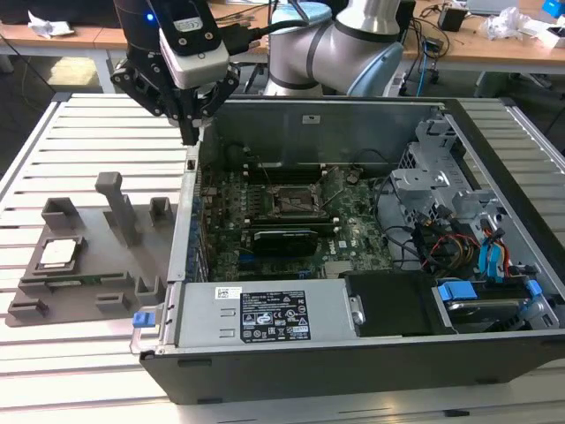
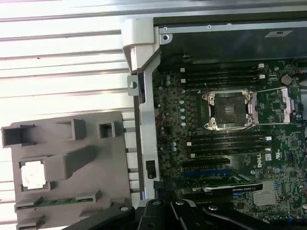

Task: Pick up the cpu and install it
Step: 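Reach for the cpu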

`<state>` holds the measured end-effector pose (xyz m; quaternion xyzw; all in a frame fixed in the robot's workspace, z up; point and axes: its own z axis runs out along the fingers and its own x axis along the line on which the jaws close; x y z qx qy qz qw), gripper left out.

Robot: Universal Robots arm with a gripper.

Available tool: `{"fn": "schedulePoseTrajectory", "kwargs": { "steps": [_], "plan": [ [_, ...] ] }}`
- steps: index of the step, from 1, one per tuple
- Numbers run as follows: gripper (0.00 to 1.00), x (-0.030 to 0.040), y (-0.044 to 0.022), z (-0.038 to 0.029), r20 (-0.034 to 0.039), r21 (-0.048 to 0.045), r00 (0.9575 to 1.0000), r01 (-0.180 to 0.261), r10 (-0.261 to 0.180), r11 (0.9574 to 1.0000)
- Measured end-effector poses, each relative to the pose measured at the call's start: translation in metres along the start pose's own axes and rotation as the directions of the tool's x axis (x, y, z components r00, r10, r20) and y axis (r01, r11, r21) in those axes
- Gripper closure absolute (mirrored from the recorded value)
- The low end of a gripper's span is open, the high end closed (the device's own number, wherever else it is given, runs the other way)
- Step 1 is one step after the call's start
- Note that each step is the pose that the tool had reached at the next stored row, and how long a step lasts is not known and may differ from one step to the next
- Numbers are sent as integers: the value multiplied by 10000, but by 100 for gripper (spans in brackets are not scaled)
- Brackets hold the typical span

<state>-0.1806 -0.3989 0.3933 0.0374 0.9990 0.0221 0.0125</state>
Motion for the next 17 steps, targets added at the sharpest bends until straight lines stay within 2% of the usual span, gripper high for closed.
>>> {"fn": "schedulePoseTrajectory", "kwargs": {
  "steps": [5, 8, 10, 17],
  "plan": [
    [89, 129, -10, -4, -1, 0, 10000, 0, 0, 10000],
    [89, 184, -14, -5, 0, 0, 10000, 0, 0, 10000],
    [89, 249, -19, -7, 0, 0, 10000, 1, -1, 10000],
    [89, 366, -27, -10, 0, 0, 10000, 0, 0, 10000]
  ]
}}
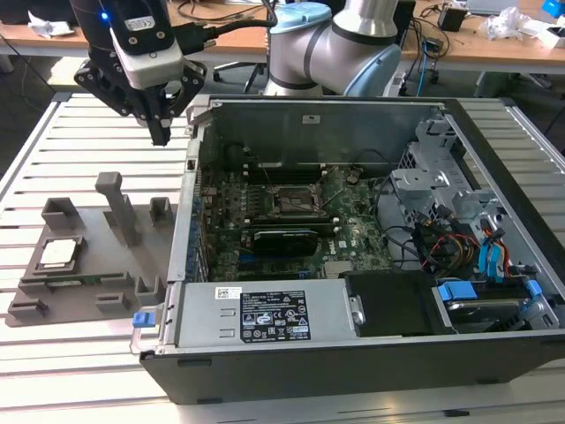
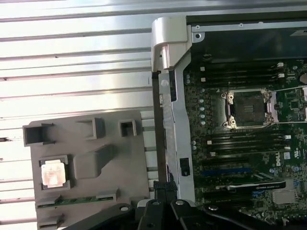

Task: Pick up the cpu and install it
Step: 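Reach for the cpu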

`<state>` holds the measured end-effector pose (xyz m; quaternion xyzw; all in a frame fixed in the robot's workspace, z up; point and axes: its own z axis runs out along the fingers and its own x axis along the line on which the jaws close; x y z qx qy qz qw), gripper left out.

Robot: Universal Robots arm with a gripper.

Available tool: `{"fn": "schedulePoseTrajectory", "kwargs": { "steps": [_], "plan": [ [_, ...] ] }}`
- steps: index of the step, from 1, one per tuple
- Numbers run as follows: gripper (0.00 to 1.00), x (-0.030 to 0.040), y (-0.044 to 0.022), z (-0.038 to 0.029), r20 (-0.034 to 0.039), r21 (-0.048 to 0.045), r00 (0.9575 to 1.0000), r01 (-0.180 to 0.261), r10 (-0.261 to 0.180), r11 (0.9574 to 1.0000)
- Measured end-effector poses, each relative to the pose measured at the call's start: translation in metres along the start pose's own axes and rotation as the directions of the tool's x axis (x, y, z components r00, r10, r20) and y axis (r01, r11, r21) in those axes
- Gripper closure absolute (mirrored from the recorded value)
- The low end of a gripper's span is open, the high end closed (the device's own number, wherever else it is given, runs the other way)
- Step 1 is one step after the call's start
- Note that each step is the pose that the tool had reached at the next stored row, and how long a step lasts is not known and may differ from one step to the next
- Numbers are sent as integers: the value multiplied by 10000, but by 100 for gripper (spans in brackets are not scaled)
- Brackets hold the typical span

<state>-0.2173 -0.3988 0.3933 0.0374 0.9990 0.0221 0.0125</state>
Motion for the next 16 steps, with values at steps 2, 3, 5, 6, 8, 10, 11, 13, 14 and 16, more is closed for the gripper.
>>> {"fn": "schedulePoseTrajectory", "kwargs": {
  "steps": [2, 3, 5, 6, 8, 10, 11, 13, 14, 16],
  "plan": [
    [89, 60, -5, -2, 0, 0, 10000, 1, -1, 10000],
    [89, 81, -6, -2, 0, 1, 10000, 1, -1, 10000],
    [89, 134, -10, -3, 1, -1, 10000, 1, -1, 10000],
    [89, 147, -11, -4, 1, 0, 10000, 0, 0, 10000],
    [89, 175, -13, -4, 0, 0, 10000, 0, 0, 10000],
    [89, 209, -16, -6, 0, 0, 10000, 0, 0, 10000],
    [89, 220, -16, -6, 0, 0, 10000, 0, 0, 10000],
    [89, 256, -19, -7, 0, 0, 10000, 1, -1, 10000],
    [89, 269, -20, -7, 0, -1, 10000, 1, -1, 10000],
    [89, 299, -22, -8, 0, 0, 10000, 1, -1, 10000]
  ]
}}
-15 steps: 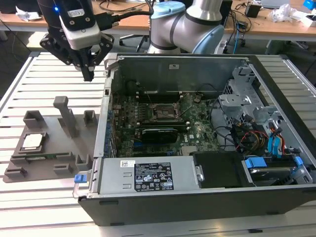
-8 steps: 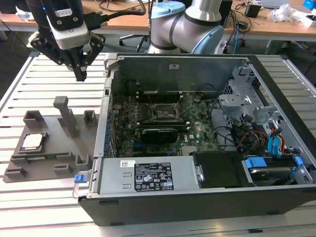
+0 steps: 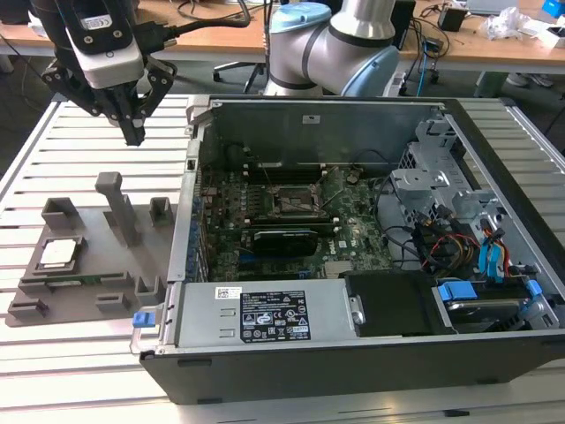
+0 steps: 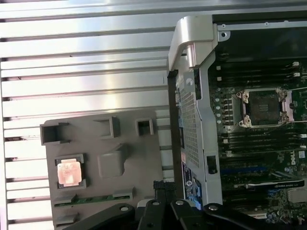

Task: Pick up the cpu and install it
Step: 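Reach for the cpu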

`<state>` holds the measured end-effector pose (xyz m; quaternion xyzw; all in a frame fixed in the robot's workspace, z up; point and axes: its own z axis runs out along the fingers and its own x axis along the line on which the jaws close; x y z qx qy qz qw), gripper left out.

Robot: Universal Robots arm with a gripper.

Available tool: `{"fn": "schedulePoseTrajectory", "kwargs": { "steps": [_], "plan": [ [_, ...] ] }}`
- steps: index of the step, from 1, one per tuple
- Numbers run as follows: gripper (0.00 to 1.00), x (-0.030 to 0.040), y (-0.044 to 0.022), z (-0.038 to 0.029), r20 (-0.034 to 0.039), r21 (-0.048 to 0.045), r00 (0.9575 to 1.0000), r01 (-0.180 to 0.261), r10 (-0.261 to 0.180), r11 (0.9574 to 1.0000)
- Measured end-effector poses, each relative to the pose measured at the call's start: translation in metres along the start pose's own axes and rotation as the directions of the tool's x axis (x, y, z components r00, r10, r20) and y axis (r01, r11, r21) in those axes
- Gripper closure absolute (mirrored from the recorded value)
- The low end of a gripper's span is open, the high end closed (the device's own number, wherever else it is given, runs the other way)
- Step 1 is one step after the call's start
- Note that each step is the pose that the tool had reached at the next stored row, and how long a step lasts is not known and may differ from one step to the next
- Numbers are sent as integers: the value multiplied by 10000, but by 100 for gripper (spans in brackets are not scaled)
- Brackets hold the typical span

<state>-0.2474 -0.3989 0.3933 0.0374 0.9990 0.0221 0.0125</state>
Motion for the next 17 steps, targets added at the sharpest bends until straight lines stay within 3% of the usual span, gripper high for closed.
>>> {"fn": "schedulePoseTrajectory", "kwargs": {
  "steps": [8, 17],
  "plan": [
    [89, 133, -10, -3, 0, 0, 10000, -1, 1, 10000],
    [89, 353, -26, -8, 0, 0, 10000, -1, 1, 10000]
  ]
}}
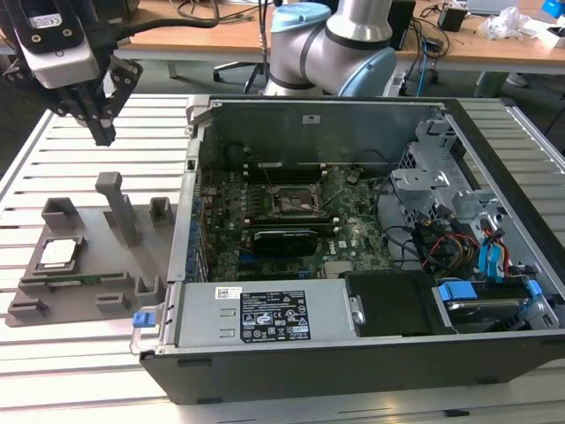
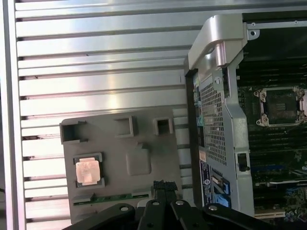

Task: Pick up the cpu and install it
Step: 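Reach for the cpu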

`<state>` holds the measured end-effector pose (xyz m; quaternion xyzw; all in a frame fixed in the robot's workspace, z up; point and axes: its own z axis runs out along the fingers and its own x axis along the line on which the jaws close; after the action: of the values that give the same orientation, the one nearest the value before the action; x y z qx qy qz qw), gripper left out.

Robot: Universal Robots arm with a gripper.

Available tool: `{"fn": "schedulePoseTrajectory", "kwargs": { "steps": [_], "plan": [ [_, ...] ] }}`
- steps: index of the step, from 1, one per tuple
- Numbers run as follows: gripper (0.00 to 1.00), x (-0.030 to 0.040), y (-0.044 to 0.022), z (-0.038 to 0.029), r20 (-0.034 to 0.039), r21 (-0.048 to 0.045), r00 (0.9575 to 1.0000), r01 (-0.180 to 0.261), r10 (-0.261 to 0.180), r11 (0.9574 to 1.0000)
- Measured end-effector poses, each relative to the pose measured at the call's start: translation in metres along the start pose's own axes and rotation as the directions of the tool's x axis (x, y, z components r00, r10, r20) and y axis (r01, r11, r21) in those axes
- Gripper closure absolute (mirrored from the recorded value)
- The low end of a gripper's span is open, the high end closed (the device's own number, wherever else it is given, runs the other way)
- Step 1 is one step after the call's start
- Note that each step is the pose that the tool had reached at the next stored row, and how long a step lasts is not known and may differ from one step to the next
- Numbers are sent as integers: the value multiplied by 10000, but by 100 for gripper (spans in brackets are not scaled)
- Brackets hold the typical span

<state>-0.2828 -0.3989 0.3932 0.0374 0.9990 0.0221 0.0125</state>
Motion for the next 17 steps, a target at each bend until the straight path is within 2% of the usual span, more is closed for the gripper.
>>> {"fn": "schedulePoseTrajectory", "kwargs": {
  "steps": [2, 9, 11, 17],
  "plan": [
    [89, 73, -6, -2, 0, 0, 10000, 2, -2, 10000],
    [89, 184, -14, -5, 0, 0, 10000, 0, 0, 10000],
    [89, 258, -19, -7, 0, 0, 10000, 0, 0, 10000],
    [89, 358, -27, -9, 0, 0, 10000, 1, -1, 10000]
  ]
}}
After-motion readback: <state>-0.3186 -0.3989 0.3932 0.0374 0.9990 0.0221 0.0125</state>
